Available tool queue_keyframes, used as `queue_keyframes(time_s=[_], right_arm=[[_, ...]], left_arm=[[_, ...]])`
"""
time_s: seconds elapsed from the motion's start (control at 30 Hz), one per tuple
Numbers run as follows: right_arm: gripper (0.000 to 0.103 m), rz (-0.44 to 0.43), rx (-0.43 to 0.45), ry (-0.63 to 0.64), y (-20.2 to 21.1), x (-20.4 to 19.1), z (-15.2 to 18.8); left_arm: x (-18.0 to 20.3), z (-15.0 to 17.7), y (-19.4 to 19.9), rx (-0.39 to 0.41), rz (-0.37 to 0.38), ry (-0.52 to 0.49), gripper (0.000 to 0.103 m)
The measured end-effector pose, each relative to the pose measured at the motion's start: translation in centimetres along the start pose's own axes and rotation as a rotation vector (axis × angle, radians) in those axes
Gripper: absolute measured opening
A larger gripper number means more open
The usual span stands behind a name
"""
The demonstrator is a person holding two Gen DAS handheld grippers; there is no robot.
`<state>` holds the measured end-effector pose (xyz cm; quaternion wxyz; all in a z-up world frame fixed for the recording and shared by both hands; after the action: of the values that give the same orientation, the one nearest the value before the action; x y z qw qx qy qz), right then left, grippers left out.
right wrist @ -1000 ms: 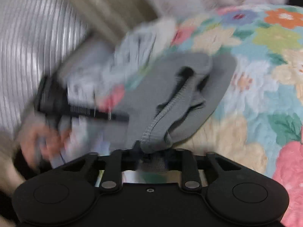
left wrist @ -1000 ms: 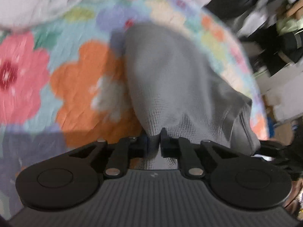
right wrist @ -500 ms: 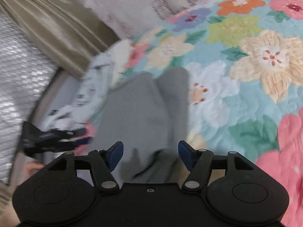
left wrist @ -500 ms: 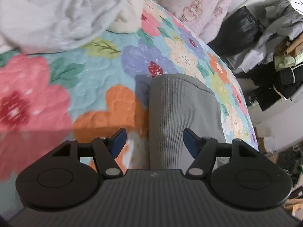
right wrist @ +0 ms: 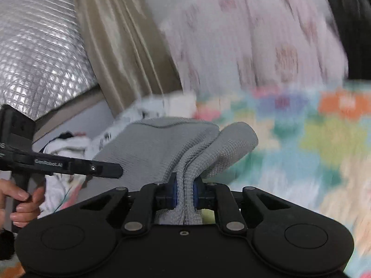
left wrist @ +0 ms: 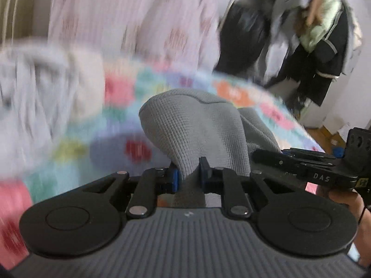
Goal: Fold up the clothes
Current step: 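Release the shirt with both grippers and pull them back from the folded stack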
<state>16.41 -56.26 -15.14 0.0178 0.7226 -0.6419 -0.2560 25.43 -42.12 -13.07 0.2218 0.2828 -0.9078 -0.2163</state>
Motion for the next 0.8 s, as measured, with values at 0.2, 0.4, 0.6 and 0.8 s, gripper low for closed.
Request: queue_keyframes(time_s=[0.2,0.4,0.6,0.8], right_arm=[[0.043,0.304,-0.088,-0.137,-0.9,6.0,1.1],[0.064,0.229,-0.281,-0.259,1.5,5.4,5.4],[0.054,0.294,-0.409,-0.088,3.1,2.0,9.4],[0.057,0.423,-0.321,-0.068,8.7,-0.6,7.5]], left_arm=[[-4.4,2.2,-4.4,-0.183,-0.18,0.087,0.057],[-3.8,7.9,-3.7,-0.287,-0.097,0.161,0.074],[-1.2,10.2,-1.3,-0.321,-0.203,0.046,0.074],[1.8,9.1,6.1,-0.268,-0.248,0.025,0.081]])
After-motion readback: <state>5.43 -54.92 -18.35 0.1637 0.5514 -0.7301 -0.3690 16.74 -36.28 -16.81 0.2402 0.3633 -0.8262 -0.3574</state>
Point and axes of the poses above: each gripper's, at about its wrist camera, not at the fingertips, and y roughly against the way its jaws point, x to its right, z to its underside, the point moved 9 cm from there along -y, roughly the way its jaws point, and after that the axes turned 1 degree about -y, right-handed, at the moved point
